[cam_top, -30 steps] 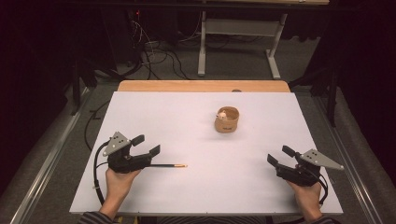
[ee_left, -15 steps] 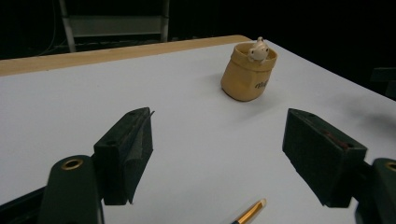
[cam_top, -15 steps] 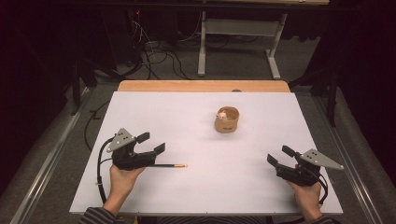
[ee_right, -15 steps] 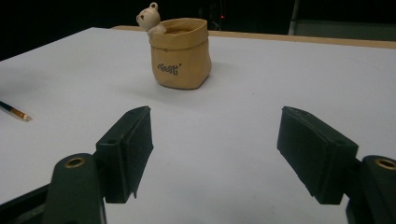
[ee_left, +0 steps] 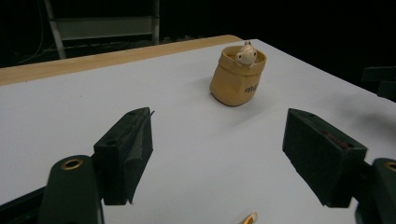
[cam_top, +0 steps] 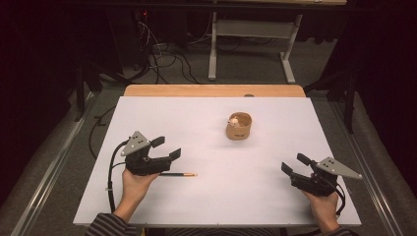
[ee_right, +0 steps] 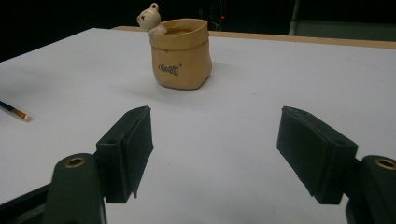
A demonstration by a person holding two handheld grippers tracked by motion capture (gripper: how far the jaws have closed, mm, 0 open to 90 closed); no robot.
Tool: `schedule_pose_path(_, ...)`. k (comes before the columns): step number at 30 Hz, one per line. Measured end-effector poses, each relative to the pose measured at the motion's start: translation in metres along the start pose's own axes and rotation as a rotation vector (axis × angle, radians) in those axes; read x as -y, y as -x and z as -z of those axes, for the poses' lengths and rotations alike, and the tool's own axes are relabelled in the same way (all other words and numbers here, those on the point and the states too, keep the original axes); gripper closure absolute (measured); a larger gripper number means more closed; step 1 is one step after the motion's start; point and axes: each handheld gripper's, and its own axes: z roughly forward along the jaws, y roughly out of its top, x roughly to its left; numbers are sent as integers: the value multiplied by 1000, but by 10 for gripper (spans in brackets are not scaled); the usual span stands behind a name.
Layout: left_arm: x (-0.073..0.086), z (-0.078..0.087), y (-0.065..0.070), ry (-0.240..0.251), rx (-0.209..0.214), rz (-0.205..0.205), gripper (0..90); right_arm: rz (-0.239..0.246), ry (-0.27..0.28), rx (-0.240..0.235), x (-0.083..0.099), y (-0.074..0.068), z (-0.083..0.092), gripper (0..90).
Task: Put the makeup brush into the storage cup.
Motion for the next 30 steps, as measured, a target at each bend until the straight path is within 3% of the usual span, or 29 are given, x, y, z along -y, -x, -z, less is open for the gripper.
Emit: schedule_pose_path(30,-14,-37,20,-18,77,-25,243,-13,-7,0,0,0,1,288)
